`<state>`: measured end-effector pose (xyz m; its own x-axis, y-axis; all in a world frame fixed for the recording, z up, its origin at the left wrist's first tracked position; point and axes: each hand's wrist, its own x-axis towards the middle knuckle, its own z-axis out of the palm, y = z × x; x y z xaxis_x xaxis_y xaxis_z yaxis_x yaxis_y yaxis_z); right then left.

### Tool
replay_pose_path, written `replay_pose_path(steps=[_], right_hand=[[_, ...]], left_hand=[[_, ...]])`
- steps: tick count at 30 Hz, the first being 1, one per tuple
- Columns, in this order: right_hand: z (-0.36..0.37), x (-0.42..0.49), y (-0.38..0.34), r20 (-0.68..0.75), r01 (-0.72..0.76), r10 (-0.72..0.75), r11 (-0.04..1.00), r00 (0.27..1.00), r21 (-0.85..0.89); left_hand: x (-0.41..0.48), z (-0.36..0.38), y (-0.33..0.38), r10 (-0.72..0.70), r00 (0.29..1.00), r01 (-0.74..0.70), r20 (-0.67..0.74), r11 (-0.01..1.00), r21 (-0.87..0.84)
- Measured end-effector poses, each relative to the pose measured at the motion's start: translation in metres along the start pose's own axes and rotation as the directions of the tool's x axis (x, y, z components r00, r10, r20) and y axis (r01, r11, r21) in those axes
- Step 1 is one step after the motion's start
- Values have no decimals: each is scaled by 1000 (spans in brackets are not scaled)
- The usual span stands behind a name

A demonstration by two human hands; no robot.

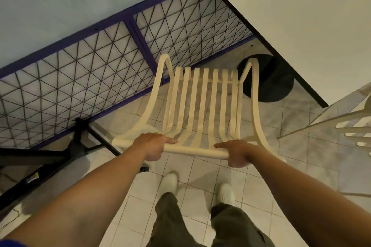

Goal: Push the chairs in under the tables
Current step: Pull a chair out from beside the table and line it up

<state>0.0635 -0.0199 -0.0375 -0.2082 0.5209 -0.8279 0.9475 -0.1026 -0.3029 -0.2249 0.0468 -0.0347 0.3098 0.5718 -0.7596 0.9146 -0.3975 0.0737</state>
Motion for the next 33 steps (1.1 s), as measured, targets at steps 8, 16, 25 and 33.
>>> replay_pose_path(steps=[8,16,25,33], right_hand=[[-1,-8,-24,108,-111,110,994,988,6],[26,3,-70,66,-117,110,986,992,116],[38,11,-99,14,-140,142,953,990,267],[39,26,-128,-21,-173,194,915,981,364]], left_hand=[[5,1,-15,86,995,-88,56,996,24],[2,-15,-62,155,985,-164,72,976,145],[23,-50,-87,230,967,-251,113,933,256],[39,-77,-107,267,958,-286,101,901,326]])
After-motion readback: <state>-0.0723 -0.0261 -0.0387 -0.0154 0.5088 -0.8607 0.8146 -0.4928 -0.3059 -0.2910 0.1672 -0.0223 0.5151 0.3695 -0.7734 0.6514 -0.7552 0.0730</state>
